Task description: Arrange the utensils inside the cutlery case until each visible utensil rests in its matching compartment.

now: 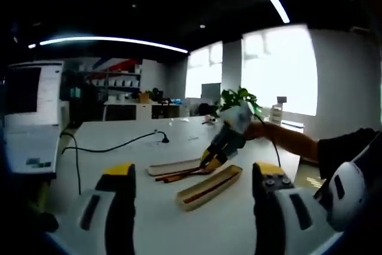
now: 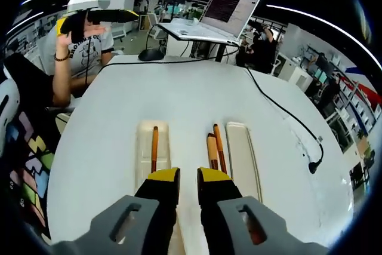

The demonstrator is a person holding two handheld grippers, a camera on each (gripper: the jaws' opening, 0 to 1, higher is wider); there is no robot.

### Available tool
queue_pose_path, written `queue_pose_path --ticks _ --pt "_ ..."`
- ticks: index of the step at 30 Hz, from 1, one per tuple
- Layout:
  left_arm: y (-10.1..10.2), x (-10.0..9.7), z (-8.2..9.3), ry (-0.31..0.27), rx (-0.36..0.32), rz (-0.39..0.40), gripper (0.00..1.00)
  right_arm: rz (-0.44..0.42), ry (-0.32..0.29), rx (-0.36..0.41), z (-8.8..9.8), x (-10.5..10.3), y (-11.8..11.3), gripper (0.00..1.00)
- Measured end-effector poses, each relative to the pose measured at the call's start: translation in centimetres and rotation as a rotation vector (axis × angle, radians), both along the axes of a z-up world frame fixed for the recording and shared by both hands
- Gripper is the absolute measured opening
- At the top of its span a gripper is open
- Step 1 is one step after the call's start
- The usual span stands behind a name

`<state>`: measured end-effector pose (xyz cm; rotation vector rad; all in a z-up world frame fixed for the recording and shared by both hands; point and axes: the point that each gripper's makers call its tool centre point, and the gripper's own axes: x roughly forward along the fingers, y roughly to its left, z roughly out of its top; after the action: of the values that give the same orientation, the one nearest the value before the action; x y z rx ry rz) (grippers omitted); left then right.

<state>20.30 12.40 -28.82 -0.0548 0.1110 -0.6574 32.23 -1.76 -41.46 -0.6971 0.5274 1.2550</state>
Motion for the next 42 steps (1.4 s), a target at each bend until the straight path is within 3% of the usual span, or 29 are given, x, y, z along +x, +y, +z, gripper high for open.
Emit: queue_pose_path --ticks 14,16,21,42 --pt "-0.3 0.0 -0.3 0.010 0.013 -0.011 0.85 -0.055 0.018 -0.097 -2.3 3.6 -0.5 0.10" --pt "-0.3 0.0 -0.4 0.011 0.013 -0.009 0.85 -0.096 0.037 -0.071 -2.2 4.4 -0.5 0.06" --pt "-0.4 0.1 -0.6 0.013 0.020 -0.009 0.84 -0.095 0.066 -0.103 -3.7 4.5 -1.0 0.04" --pt "0.0 0.2 -0.7 0.020 0.025 -0.009 0.84 -0.111 0.092 -0.131 -4.7 5.6 -1.1 0.04"
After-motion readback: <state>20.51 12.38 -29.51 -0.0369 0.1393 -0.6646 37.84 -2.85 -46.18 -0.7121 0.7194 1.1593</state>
